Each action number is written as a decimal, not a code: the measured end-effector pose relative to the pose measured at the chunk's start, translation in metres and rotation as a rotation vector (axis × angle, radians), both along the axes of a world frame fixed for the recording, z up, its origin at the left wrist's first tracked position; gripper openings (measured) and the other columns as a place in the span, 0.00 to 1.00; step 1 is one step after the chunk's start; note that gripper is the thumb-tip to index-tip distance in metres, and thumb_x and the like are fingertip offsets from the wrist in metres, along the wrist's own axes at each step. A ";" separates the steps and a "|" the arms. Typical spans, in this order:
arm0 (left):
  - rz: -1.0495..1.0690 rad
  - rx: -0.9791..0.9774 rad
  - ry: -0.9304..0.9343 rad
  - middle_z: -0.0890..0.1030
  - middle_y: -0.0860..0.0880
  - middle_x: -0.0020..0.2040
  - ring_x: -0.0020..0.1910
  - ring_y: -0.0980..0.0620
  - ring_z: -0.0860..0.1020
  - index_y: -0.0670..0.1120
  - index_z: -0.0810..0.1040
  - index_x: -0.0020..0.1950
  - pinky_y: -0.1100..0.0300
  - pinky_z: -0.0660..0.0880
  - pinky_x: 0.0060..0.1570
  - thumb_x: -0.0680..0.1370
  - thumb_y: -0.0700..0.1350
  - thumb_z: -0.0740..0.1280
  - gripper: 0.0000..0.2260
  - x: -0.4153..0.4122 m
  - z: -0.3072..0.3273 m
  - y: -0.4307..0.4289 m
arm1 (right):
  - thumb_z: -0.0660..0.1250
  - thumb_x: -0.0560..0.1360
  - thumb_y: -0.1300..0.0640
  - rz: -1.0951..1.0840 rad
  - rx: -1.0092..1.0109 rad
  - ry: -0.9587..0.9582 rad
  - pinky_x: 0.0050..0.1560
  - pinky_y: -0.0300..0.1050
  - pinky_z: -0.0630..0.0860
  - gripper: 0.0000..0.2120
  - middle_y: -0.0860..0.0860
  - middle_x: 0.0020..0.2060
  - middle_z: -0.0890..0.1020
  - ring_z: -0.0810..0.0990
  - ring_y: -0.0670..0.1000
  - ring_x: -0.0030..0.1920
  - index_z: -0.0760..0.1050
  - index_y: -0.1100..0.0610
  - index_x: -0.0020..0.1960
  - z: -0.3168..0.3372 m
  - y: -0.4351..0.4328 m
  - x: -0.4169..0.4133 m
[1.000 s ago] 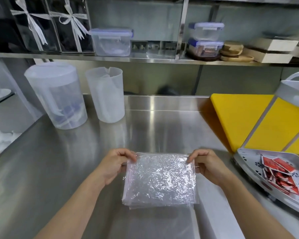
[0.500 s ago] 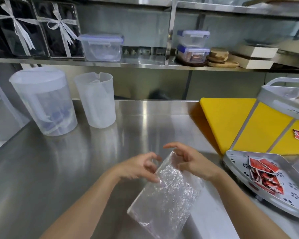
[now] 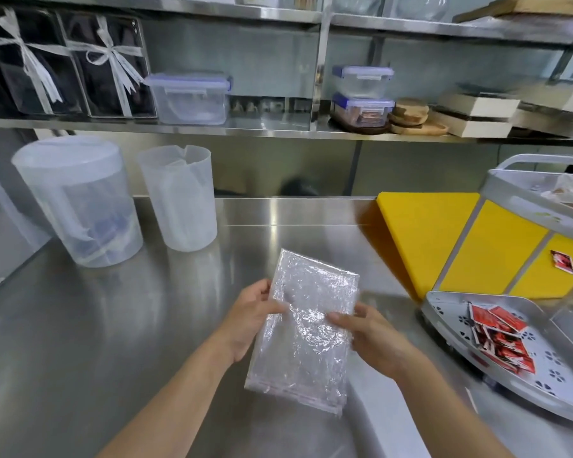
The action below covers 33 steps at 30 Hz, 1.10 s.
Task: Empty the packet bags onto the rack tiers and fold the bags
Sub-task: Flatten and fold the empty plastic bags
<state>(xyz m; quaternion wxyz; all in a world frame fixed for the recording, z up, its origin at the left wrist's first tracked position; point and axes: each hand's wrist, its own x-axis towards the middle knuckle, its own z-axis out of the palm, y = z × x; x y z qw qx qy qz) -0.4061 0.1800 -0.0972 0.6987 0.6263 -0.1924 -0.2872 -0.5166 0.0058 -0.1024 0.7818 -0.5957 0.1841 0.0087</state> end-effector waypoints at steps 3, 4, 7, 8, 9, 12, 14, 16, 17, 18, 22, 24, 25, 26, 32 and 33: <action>0.015 -0.011 0.027 0.81 0.39 0.47 0.45 0.43 0.79 0.40 0.78 0.49 0.48 0.76 0.50 0.63 0.38 0.69 0.15 -0.002 -0.003 0.002 | 0.76 0.61 0.65 0.056 0.103 -0.048 0.45 0.43 0.80 0.18 0.58 0.44 0.85 0.83 0.57 0.48 0.77 0.67 0.49 -0.008 -0.004 -0.001; 0.012 -0.004 0.034 0.82 0.40 0.47 0.45 0.43 0.80 0.40 0.77 0.50 0.49 0.77 0.50 0.63 0.39 0.70 0.16 -0.002 -0.005 0.004 | 0.74 0.63 0.67 0.019 0.071 -0.034 0.41 0.41 0.79 0.10 0.56 0.38 0.85 0.83 0.55 0.43 0.76 0.66 0.43 -0.009 -0.004 0.000; -0.086 0.099 0.044 0.83 0.44 0.47 0.44 0.47 0.81 0.44 0.76 0.54 0.51 0.77 0.47 0.62 0.43 0.73 0.21 -0.004 -0.010 0.008 | 0.71 0.66 0.71 -0.074 -0.057 -0.027 0.37 0.36 0.76 0.09 0.52 0.30 0.83 0.81 0.48 0.34 0.75 0.60 0.35 -0.013 -0.005 0.003; -0.115 0.154 0.022 0.82 0.45 0.46 0.42 0.49 0.81 0.45 0.76 0.55 0.53 0.76 0.43 0.62 0.43 0.74 0.22 -0.005 -0.013 0.008 | 0.70 0.66 0.71 -0.086 -0.080 -0.033 0.37 0.35 0.75 0.08 0.51 0.30 0.83 0.81 0.47 0.34 0.75 0.60 0.35 -0.013 -0.003 0.002; -0.114 0.190 0.001 0.82 0.46 0.43 0.39 0.51 0.81 0.45 0.76 0.53 0.57 0.75 0.38 0.63 0.43 0.74 0.20 -0.006 -0.015 0.009 | 0.70 0.66 0.72 -0.077 -0.093 -0.047 0.36 0.34 0.75 0.07 0.51 0.30 0.83 0.81 0.46 0.34 0.76 0.61 0.37 -0.015 -0.004 0.002; -0.027 0.150 -0.039 0.84 0.53 0.37 0.36 0.57 0.82 0.45 0.77 0.46 0.66 0.76 0.35 0.69 0.32 0.71 0.11 -0.008 -0.016 0.008 | 0.69 0.68 0.71 -0.024 -0.100 -0.045 0.34 0.32 0.75 0.09 0.49 0.34 0.85 0.82 0.44 0.35 0.78 0.63 0.46 -0.013 0.000 -0.001; 0.015 0.148 -0.064 0.84 0.54 0.36 0.37 0.57 0.82 0.47 0.76 0.44 0.66 0.77 0.38 0.70 0.31 0.70 0.12 -0.009 -0.016 0.008 | 0.69 0.68 0.70 0.045 -0.117 -0.038 0.38 0.36 0.75 0.14 0.49 0.39 0.85 0.82 0.45 0.38 0.78 0.61 0.53 -0.014 0.000 -0.004; -0.013 0.158 -0.064 0.85 0.53 0.40 0.42 0.54 0.83 0.47 0.77 0.47 0.63 0.78 0.44 0.69 0.33 0.72 0.12 -0.010 -0.015 0.010 | 0.69 0.68 0.71 0.058 -0.123 -0.025 0.37 0.36 0.76 0.15 0.50 0.38 0.85 0.82 0.45 0.36 0.78 0.62 0.53 -0.014 -0.001 -0.006; -0.049 0.175 -0.056 0.85 0.51 0.45 0.46 0.53 0.83 0.47 0.77 0.50 0.60 0.78 0.49 0.68 0.36 0.73 0.14 -0.010 -0.016 0.011 | 0.68 0.68 0.72 0.046 -0.112 -0.026 0.35 0.35 0.76 0.14 0.51 0.36 0.85 0.82 0.45 0.35 0.78 0.64 0.52 -0.017 -0.004 -0.007; -0.082 0.197 -0.051 0.84 0.50 0.49 0.50 0.51 0.82 0.47 0.76 0.53 0.57 0.77 0.54 0.66 0.38 0.75 0.17 -0.010 -0.016 0.012 | 0.68 0.68 0.72 0.034 -0.106 -0.030 0.36 0.35 0.77 0.12 0.51 0.36 0.85 0.82 0.46 0.35 0.78 0.65 0.51 -0.017 -0.005 -0.007; -0.122 0.216 -0.021 0.83 0.48 0.52 0.50 0.52 0.82 0.48 0.77 0.53 0.60 0.77 0.49 0.70 0.36 0.71 0.15 -0.011 -0.019 0.015 | 0.68 0.68 0.72 0.044 -0.097 -0.053 0.36 0.36 0.77 0.10 0.53 0.37 0.85 0.82 0.47 0.34 0.80 0.65 0.48 -0.021 -0.007 -0.010; -0.123 0.222 -0.010 0.84 0.49 0.46 0.40 0.55 0.82 0.48 0.77 0.51 0.64 0.76 0.36 0.72 0.34 0.68 0.11 -0.013 -0.019 0.017 | 0.66 0.69 0.74 0.037 -0.074 -0.073 0.34 0.35 0.78 0.10 0.53 0.34 0.85 0.82 0.47 0.33 0.82 0.64 0.42 -0.024 -0.009 -0.012; -0.118 0.213 0.005 0.83 0.50 0.43 0.36 0.56 0.81 0.48 0.77 0.49 0.64 0.75 0.31 0.73 0.34 0.67 0.10 -0.015 -0.019 0.019 | 0.64 0.69 0.75 0.029 -0.052 -0.077 0.33 0.34 0.78 0.12 0.53 0.32 0.85 0.83 0.46 0.32 0.83 0.63 0.38 -0.026 -0.010 -0.014; -0.111 0.185 0.024 0.82 0.49 0.41 0.34 0.55 0.80 0.47 0.77 0.48 0.63 0.74 0.30 0.74 0.33 0.66 0.09 -0.015 -0.020 0.021 | 0.63 0.69 0.76 0.017 -0.020 -0.074 0.33 0.33 0.78 0.14 0.53 0.30 0.85 0.83 0.46 0.31 0.83 0.63 0.36 -0.028 -0.011 -0.016; -0.015 0.094 0.083 0.78 0.50 0.32 0.25 0.56 0.73 0.45 0.78 0.34 0.69 0.68 0.22 0.73 0.29 0.62 0.14 -0.025 -0.019 0.022 | 0.51 0.68 0.82 0.026 -0.022 -0.063 0.31 0.37 0.78 0.25 0.57 0.30 0.84 0.83 0.51 0.32 0.82 0.64 0.31 -0.035 -0.013 -0.023; -0.004 0.073 0.126 0.77 0.49 0.33 0.25 0.56 0.73 0.45 0.78 0.35 0.69 0.67 0.22 0.73 0.30 0.62 0.13 -0.028 -0.018 0.022 | 0.50 0.67 0.82 0.005 -0.028 -0.062 0.31 0.37 0.77 0.26 0.57 0.29 0.84 0.82 0.51 0.31 0.82 0.64 0.28 -0.036 -0.012 -0.023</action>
